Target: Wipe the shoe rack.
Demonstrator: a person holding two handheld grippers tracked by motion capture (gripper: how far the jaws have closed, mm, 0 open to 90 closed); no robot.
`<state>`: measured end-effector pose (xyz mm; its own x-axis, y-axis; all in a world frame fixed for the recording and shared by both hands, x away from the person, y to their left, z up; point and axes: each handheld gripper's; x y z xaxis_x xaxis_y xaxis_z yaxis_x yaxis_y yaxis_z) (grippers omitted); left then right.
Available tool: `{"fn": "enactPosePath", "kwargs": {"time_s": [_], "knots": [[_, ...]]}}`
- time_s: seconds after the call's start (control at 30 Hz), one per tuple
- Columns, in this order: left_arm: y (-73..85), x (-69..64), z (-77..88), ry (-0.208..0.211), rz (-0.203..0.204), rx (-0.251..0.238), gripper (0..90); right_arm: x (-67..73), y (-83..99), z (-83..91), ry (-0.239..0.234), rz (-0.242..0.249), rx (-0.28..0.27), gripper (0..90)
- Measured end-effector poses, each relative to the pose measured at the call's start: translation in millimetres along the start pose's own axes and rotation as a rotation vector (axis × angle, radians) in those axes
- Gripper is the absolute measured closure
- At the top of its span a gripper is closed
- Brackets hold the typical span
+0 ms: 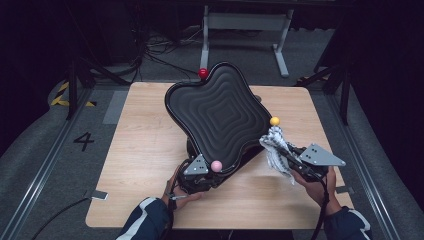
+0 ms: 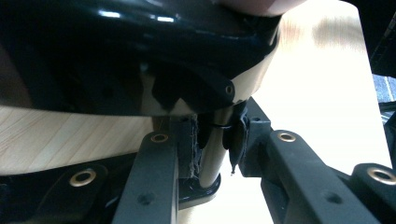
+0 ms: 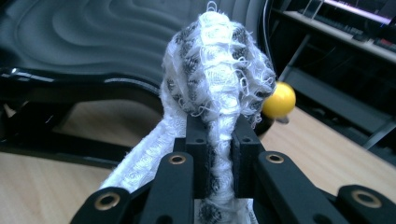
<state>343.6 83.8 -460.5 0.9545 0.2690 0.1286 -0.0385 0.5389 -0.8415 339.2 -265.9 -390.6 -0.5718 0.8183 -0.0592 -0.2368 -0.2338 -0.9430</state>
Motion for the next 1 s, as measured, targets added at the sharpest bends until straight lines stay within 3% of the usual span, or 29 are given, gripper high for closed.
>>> {"fn": "enactPosePath", "kwargs": {"time_s": [0.17, 0.53, 0.77, 1.0], "knots": [[0.0, 0.2, 0.2, 0.001, -0.001, 0.002, 73.2, 7.9, -15.9, -17.0, -0.003, 0.038, -0.019, 81.3], [0.2, 0.6, 0.3, 0.005, 0.000, 0.002, 73.3, 38.0, -30.7, -71.4, -0.097, 0.109, 0.060, 81.2], [0.1, 0.4, 0.2, 0.003, -0.001, 0.003, 73.2, 64.9, -29.1, -82.3, -0.171, 0.154, 0.091, 81.1], [0.1, 0.1, 0.1, 0.004, -0.001, 0.003, 73.3, 89.1, -26.8, -81.4, -0.275, 0.145, 0.102, 80.9]]}}
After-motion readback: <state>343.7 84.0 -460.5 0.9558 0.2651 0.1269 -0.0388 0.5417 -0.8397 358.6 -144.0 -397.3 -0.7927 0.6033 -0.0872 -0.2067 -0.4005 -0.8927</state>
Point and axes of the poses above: each handheld gripper's, and its own axes: z roughly backward along the jaws, y roughly out of its underside, x roughly to its left, and after that the axes turned 15 degrees about -z, right-handed
